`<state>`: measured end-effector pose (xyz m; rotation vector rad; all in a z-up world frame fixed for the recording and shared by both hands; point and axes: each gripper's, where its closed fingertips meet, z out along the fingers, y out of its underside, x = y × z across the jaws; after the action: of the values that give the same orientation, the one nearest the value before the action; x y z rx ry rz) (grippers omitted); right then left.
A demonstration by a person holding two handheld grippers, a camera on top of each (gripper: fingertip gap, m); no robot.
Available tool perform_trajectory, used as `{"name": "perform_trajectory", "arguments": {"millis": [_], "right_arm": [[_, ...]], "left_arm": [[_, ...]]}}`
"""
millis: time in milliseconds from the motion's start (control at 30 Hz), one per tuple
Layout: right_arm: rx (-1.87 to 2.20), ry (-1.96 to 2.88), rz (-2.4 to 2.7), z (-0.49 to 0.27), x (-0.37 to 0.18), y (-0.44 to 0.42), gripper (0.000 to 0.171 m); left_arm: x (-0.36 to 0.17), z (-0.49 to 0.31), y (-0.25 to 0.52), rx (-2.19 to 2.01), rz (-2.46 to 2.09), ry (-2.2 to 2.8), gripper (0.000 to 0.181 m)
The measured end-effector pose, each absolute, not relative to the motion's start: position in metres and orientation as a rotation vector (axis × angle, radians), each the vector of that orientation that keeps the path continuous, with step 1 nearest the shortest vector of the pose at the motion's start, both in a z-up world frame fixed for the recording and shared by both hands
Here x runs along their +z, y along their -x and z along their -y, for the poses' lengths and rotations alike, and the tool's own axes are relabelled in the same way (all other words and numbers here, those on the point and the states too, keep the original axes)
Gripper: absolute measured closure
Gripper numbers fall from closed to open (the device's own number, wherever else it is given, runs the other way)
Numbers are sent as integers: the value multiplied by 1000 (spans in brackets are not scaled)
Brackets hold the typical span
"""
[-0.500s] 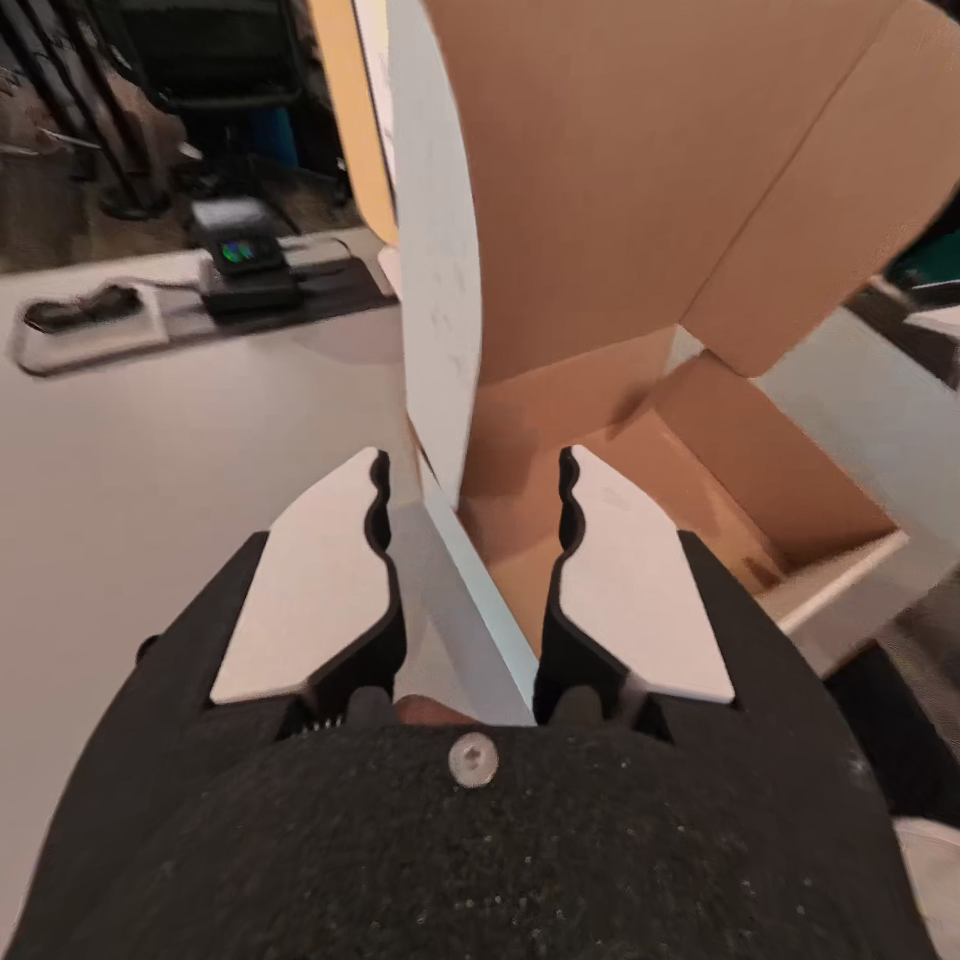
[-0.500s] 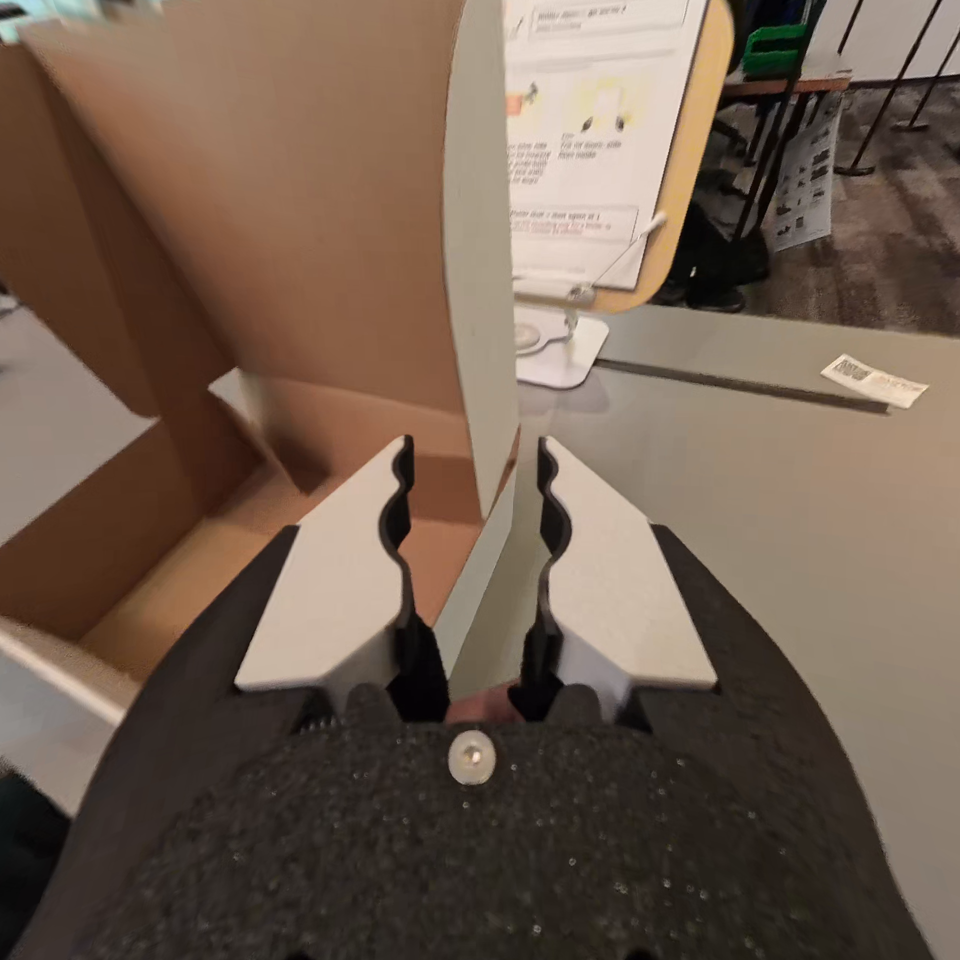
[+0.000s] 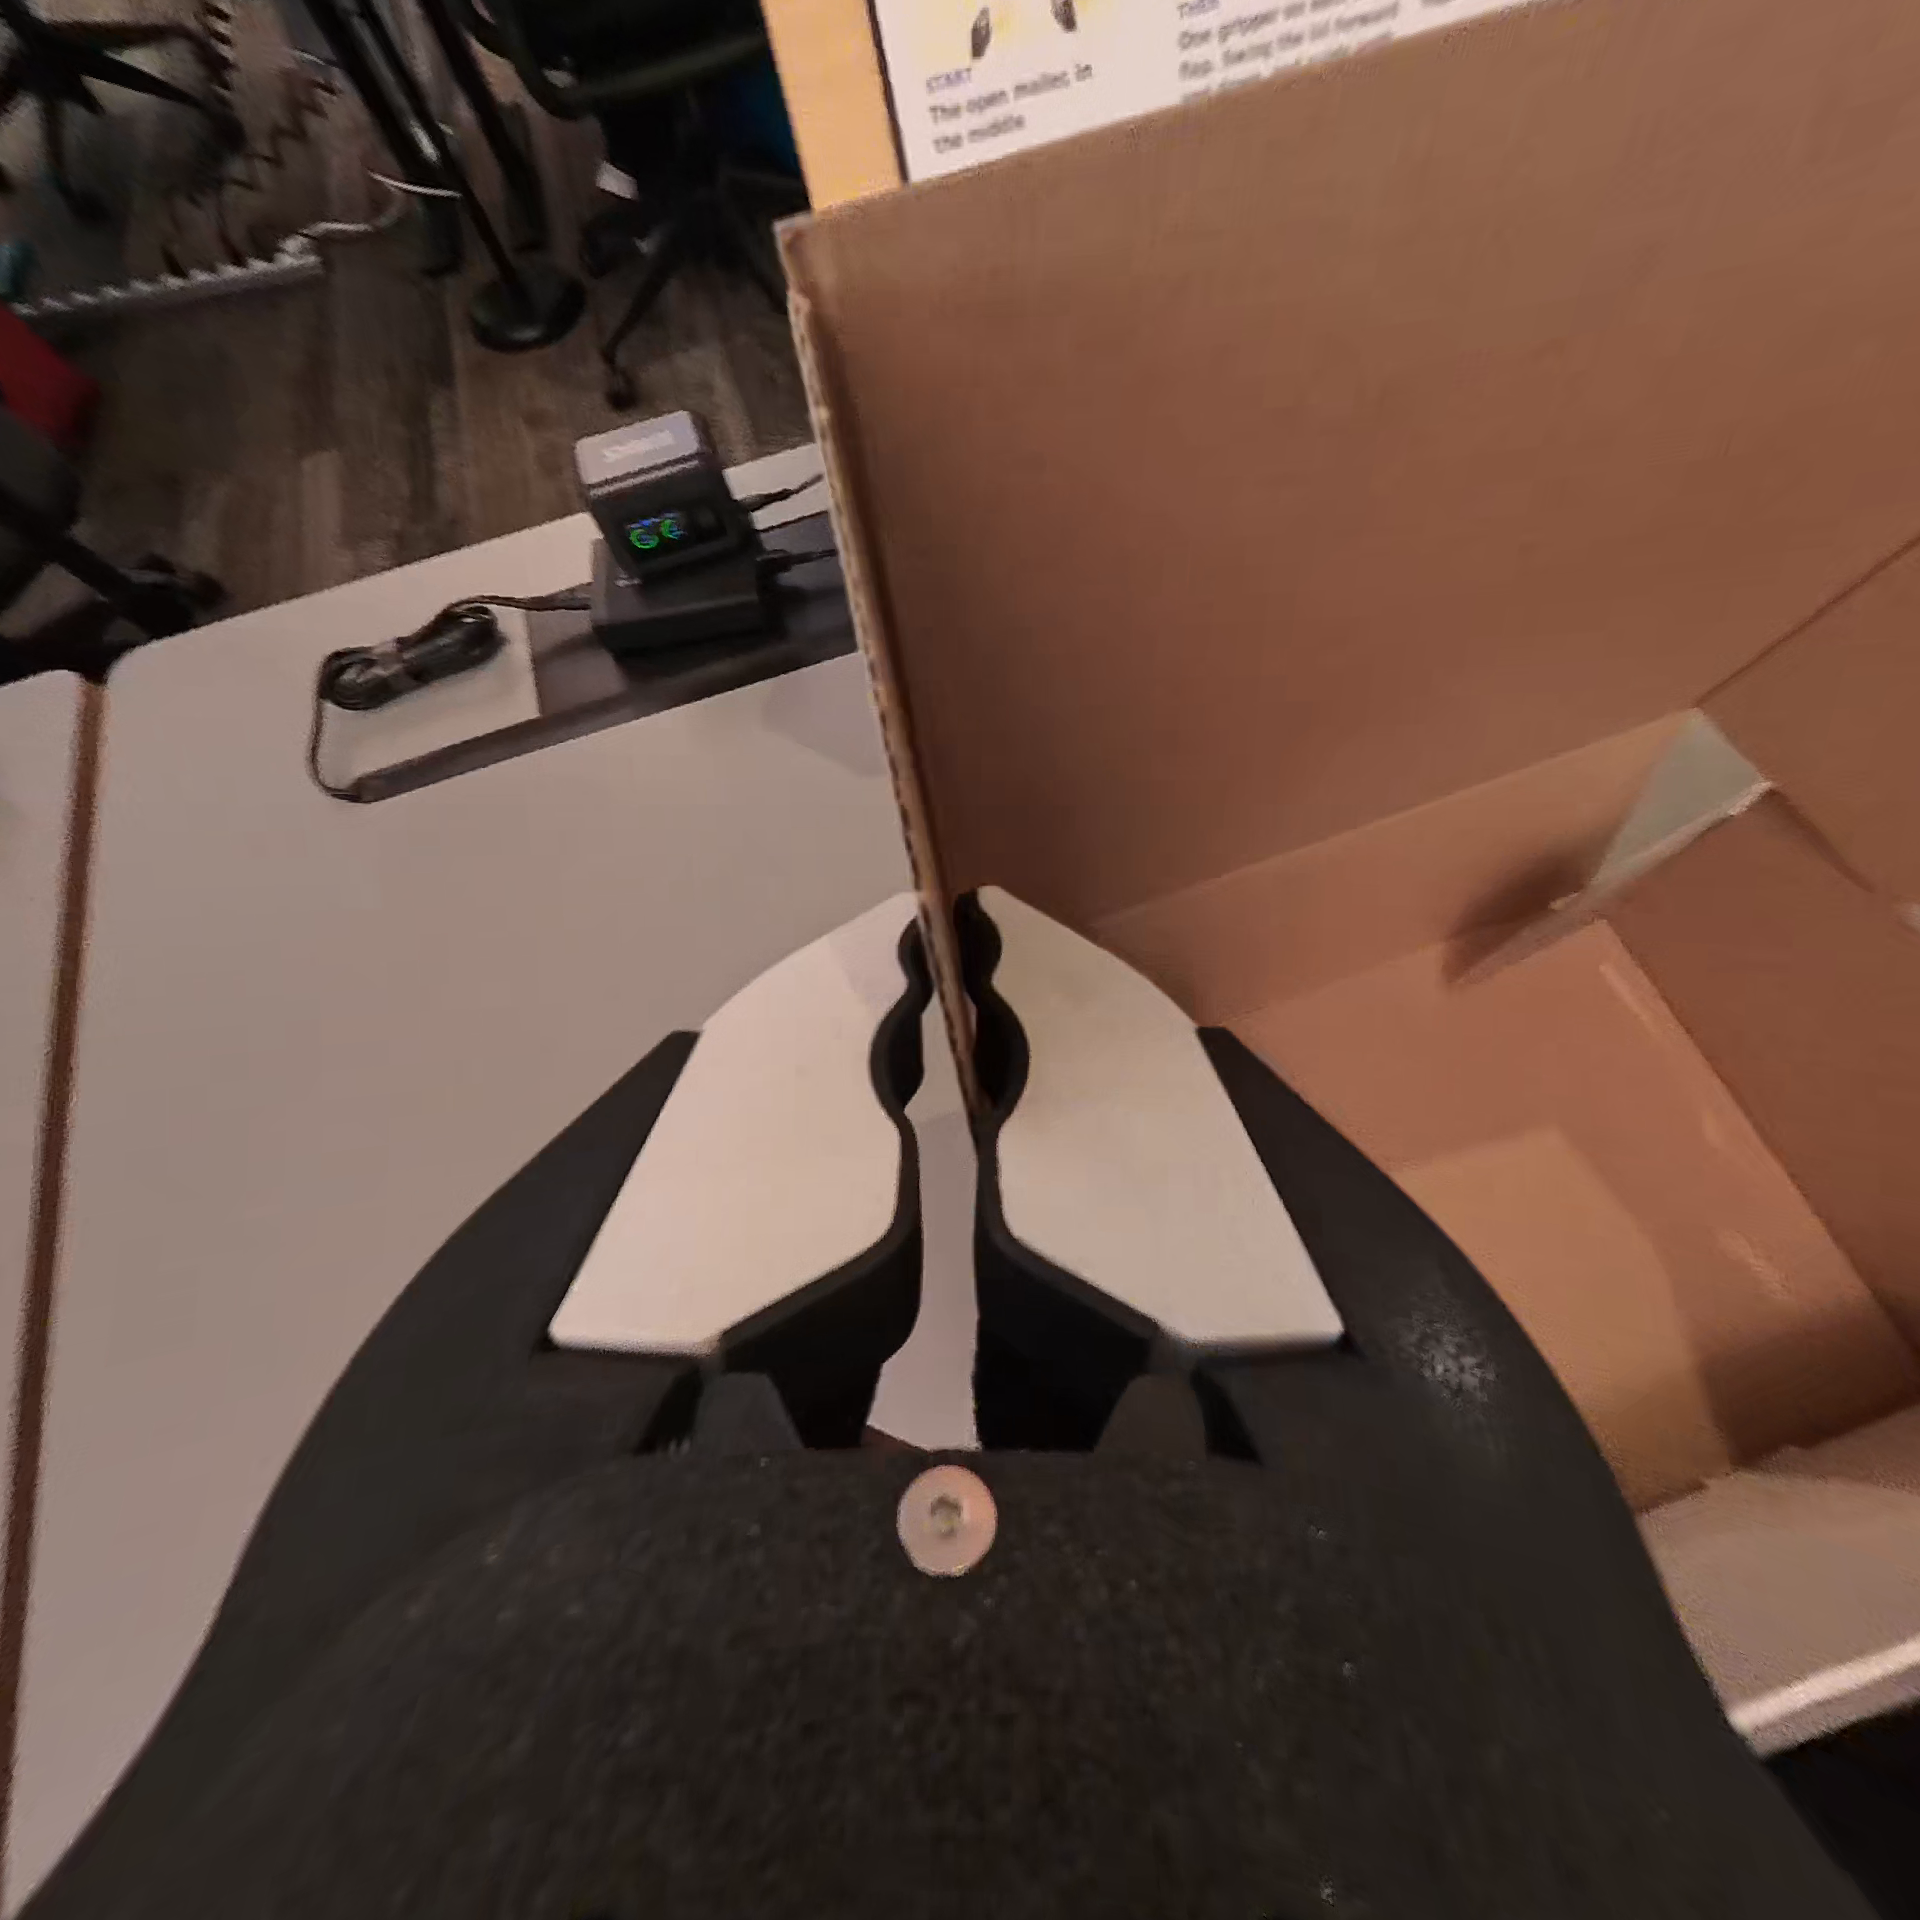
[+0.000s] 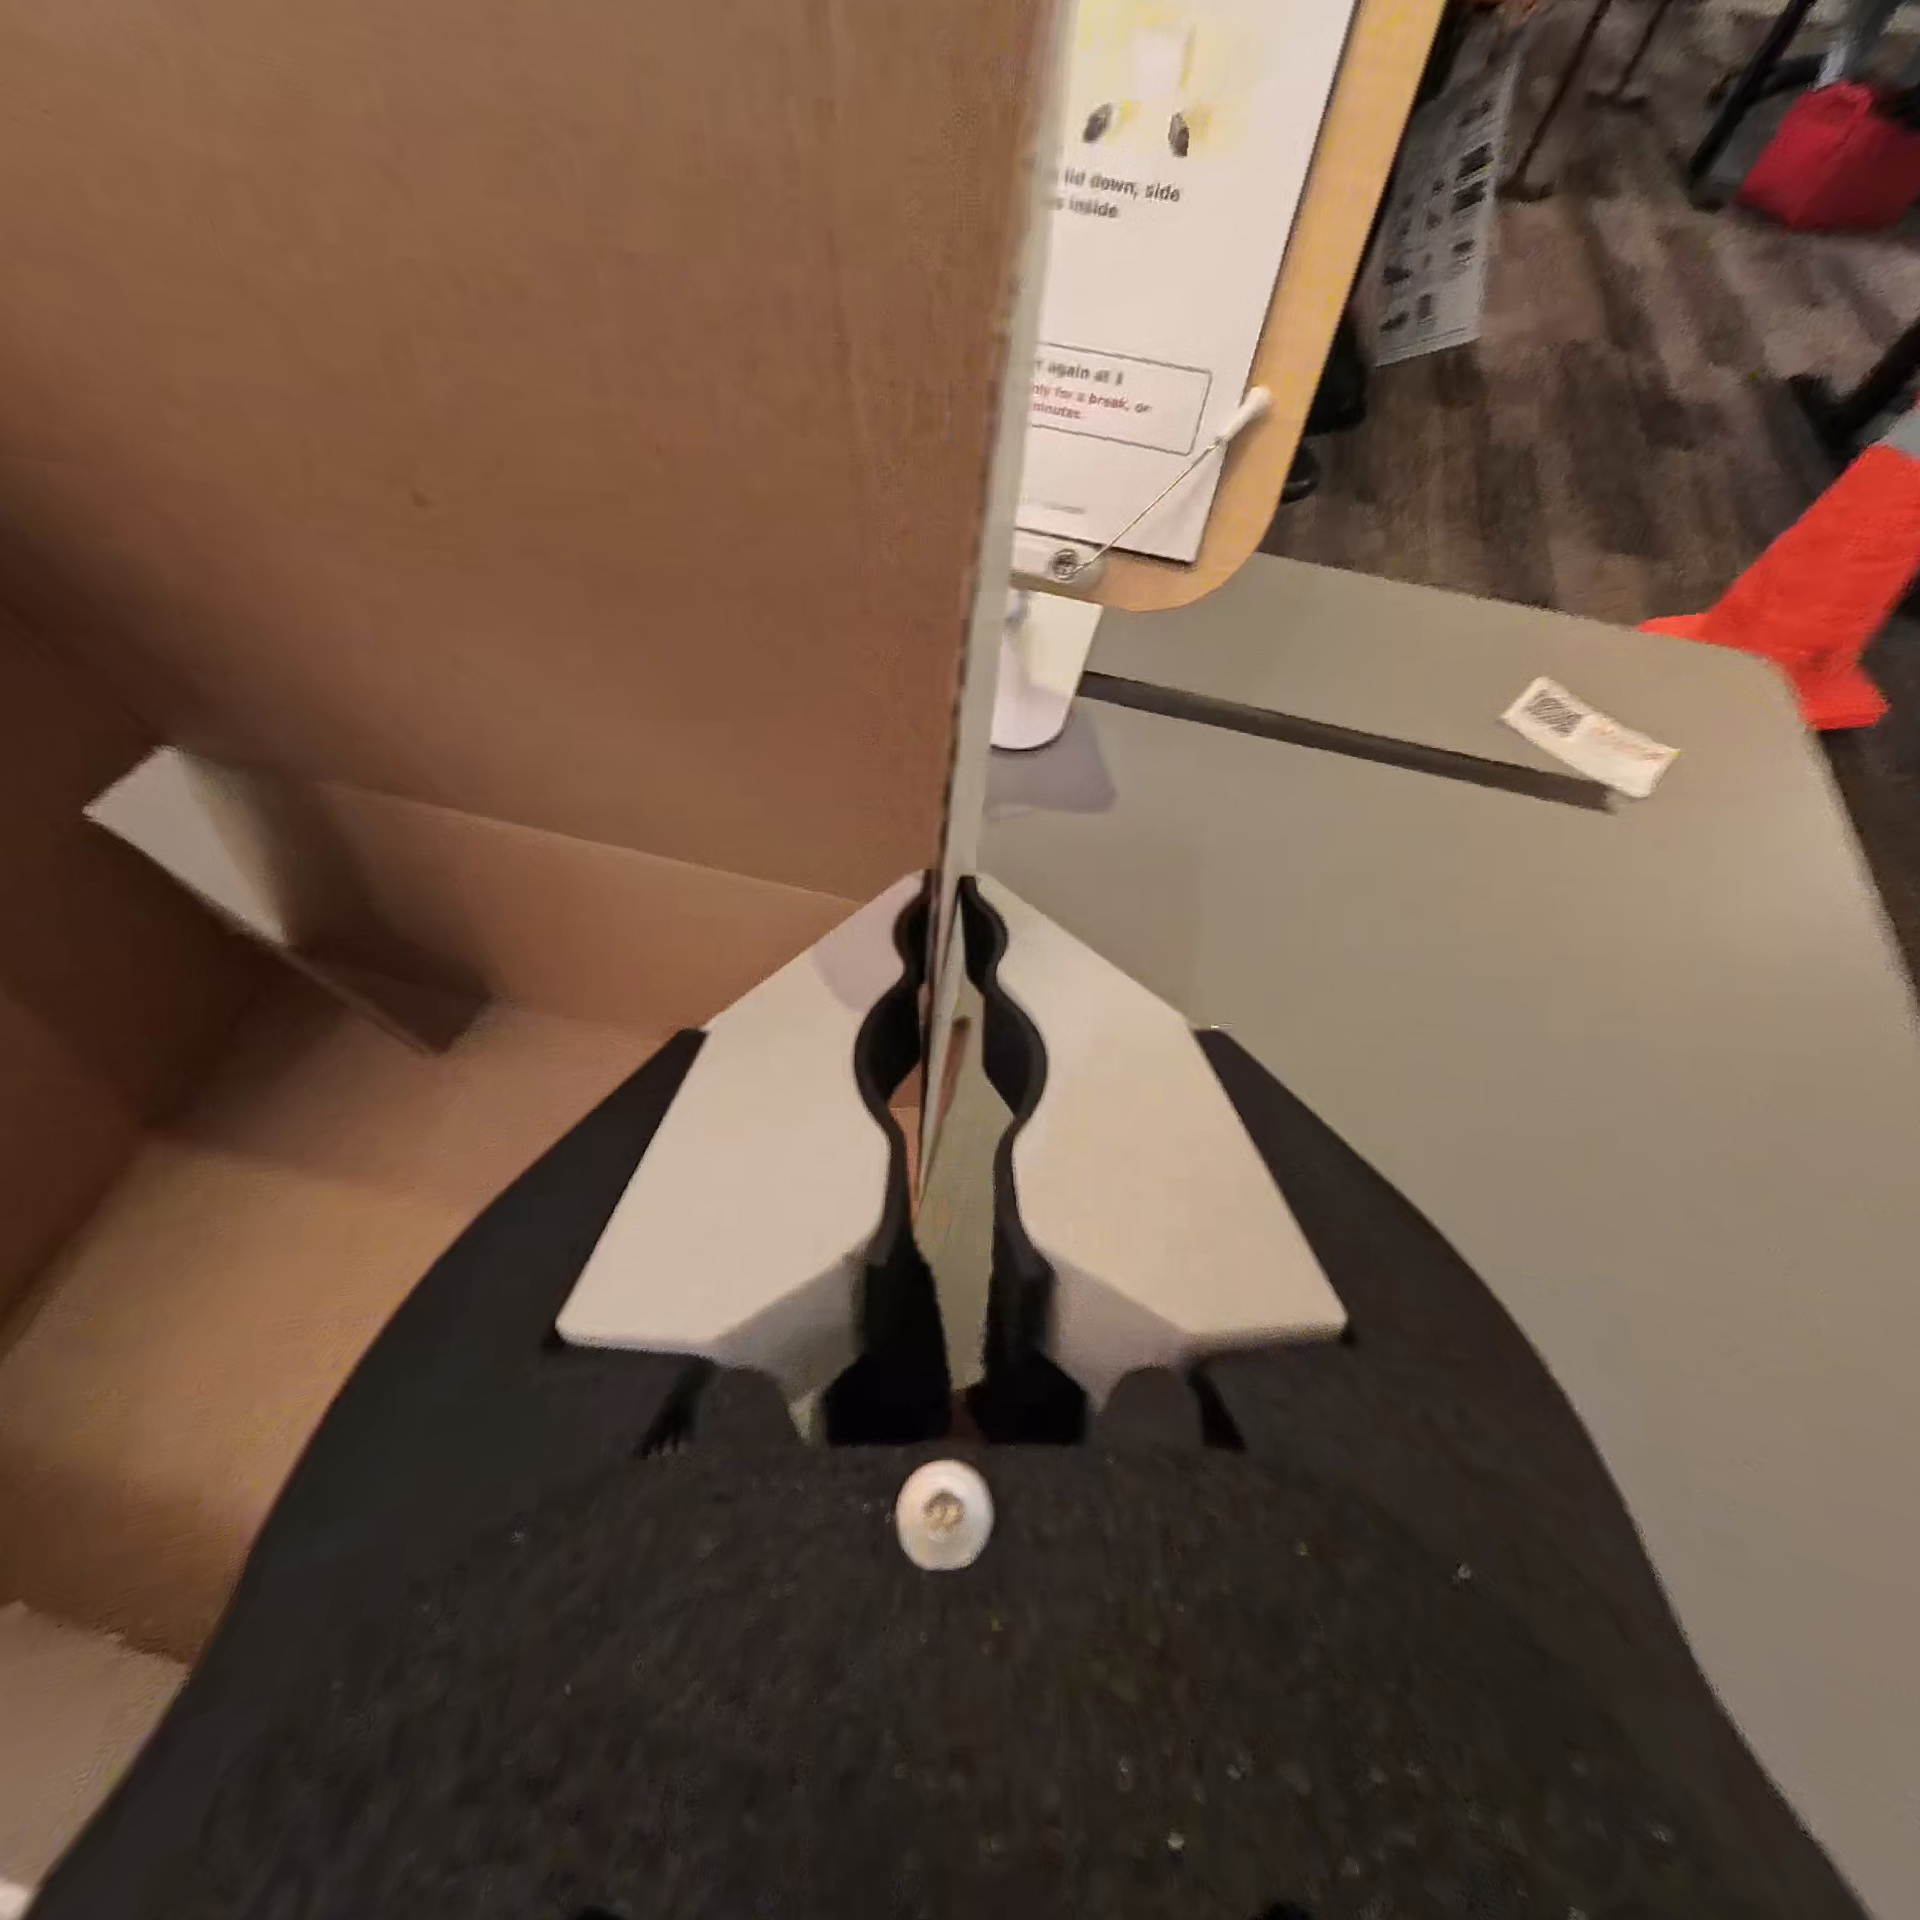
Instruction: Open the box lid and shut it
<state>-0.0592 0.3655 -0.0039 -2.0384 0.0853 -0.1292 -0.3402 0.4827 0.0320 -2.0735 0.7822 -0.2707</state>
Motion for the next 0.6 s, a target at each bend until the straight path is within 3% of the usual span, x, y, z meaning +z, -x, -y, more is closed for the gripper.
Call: {"name": "perform_trajectory", "arguments": {"millis": [33, 333, 600], "right_arm": [[-163, 2046, -77, -366, -1, 61, 169], [-366, 2085, -62, -370, -6, 78, 165], [-291, 2035, -81, -339, -12, 79, 166]], "left_arm": [[32, -482, 339, -238, -787, 2077, 178], [28, -478, 330, -115, -640, 2095, 174], [24, -443, 346, -153, -561, 1894, 178]]}}
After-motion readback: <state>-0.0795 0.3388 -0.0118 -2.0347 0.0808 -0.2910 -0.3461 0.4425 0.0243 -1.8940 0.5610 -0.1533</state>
